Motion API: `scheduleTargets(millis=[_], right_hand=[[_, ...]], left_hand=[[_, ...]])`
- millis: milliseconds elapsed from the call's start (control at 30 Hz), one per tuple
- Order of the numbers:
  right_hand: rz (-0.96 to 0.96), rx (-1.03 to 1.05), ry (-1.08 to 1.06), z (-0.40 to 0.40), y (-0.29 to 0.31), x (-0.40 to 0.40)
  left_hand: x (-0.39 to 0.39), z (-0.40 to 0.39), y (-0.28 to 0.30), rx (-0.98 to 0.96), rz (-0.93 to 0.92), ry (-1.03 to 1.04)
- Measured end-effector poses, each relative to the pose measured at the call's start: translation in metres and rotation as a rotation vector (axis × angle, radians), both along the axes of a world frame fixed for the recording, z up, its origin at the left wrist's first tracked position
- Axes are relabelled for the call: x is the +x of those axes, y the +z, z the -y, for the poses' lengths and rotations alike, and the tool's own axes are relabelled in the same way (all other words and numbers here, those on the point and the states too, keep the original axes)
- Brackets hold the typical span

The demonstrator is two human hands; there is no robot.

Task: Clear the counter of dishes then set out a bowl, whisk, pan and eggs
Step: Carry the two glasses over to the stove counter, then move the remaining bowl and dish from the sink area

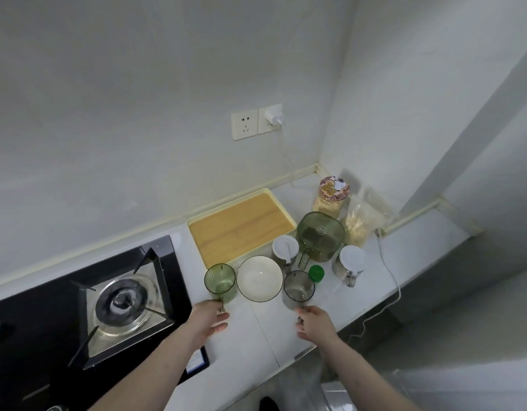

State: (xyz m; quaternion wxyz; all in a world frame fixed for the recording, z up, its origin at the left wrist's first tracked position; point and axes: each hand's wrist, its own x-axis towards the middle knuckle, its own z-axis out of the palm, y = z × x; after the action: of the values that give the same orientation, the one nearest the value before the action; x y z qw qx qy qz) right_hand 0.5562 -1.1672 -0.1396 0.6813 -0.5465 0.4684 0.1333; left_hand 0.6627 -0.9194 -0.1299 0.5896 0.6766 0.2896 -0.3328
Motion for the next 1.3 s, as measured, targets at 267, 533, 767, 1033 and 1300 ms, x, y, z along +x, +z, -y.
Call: scheduleTargets(millis=[267,533,767,1033,1300], right_hand=[[0.004,-0.274,0.211,0.011,0.007,-0.008],[0.385,-0.735,0.214,-0.004,0.057,-0.031],[0.630,-0.633,0.597,-0.069,0.092,-0.015],[0.700,-0.503,0.995,-0.164,0.115,-0.014],[0.784,-0.396,1.328,-0.319,0.141,-0.064]], left_hand=[[-0.015,0.005,-0.002,0.064,0.117,-0.002],[-0.067,-0.018,0.018,0.367,0.422,-0.234],[-0.130,-0.067,0.045,0.504,0.588,-0.300],[-0.188,-0.152,0.083,0.588,0.671,-0.110],[-0.313,-0.281,0.115,0.707,0.643,0.153]])
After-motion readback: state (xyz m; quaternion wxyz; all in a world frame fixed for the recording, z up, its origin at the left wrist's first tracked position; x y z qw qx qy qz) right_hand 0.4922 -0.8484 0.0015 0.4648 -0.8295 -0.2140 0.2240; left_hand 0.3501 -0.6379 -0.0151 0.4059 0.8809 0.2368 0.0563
